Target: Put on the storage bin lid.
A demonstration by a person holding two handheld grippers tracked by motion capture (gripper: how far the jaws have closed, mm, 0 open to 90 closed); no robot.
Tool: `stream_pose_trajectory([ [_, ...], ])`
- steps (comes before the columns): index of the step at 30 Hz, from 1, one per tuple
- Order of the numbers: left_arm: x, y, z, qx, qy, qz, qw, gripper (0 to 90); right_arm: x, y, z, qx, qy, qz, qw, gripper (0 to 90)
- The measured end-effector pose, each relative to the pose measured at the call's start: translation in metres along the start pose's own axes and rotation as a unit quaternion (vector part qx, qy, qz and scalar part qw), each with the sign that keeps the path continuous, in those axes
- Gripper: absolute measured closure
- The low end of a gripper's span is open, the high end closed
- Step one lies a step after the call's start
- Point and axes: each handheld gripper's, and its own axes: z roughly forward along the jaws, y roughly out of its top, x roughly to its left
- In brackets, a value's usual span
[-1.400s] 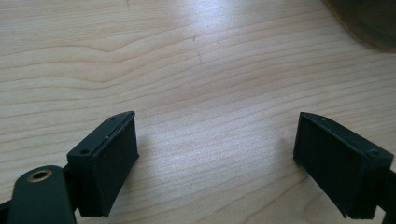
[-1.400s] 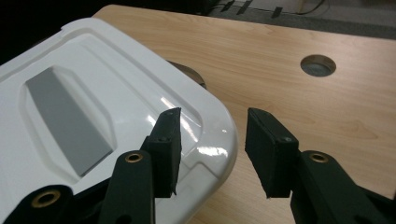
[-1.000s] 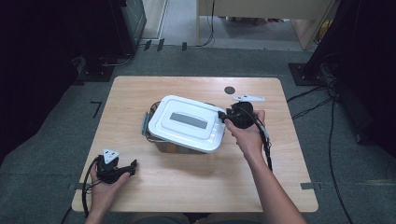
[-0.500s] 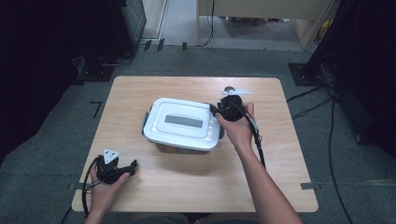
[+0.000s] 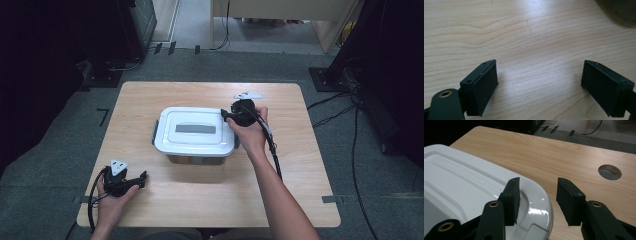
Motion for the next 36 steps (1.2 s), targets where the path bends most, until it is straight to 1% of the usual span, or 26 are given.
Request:
stream_pose_trajectory([
  [5,0.0,0.0,0.0,0.0,0.0,0.001,1.0,13.5,0.001,-0.002,-0.007,-0.005,0.003,-0.008,0.9999,45.7],
  [7,0.0,0.0,0.0,-0.001,0.001,0.0,1.0,13.5,0.0,-0.002,-0.011,-0.006,-0.001,-0.008,1.0,42.2],
  [8,0.0,0.0,0.0,-0.001,0.001,0.0,1.0,13.5,-0.002,-0.002,-0.015,-0.007,0.001,-0.006,1.0,38.9],
  [11,0.0,0.0,0.001,-0.001,0.002,0.0,1.0,13.2,-0.006,-0.002,-0.024,0.001,0.016,0.001,0.9999,32.1],
  [14,0.0,0.0,0.001,-0.001,0.004,-0.003,1.0,12.2,-0.009,-0.006,-0.035,0.004,0.031,-0.006,0.9995,25.9],
  [16,0.0,0.001,0.001,0.0,0.005,-0.005,1.0,11.6,-0.012,-0.01,-0.043,0.002,0.037,-0.005,0.9993,23.5],
  [19,0.0,0.001,0.002,0.001,0.007,-0.006,1.0,11.0,-0.017,-0.017,-0.053,0.004,0.038,-0.005,0.9992,22.2],
  [22,0.0,0.001,0.002,0.002,0.009,-0.008,0.9999,10.5,-0.023,-0.027,-0.064,0.006,0.045,0.004,0.999,21.8],
  [23,0.0,0.001,0.002,0.002,0.009,-0.008,0.9999,10.5,-0.025,-0.03,-0.067,0.005,0.045,0.002,0.999,21.7],
  [27,-0.001,0.001,0.002,0.002,0.013,-0.012,0.9998,10.4,-0.035,-0.044,-0.078,0.007,0.041,0.004,0.9991,21.3],
  [30,-0.001,0.001,0.002,0.001,0.013,-0.013,0.9998,10.4,-0.042,-0.056,-0.086,0.009,0.031,0.006,0.9995,21.3],
  [36,-0.001,0.001,0.002,0.001,0.013,-0.013,0.9998,10.4,-0.055,-0.08,-0.099,0.007,0.022,0.017,0.9996,21.5],
])
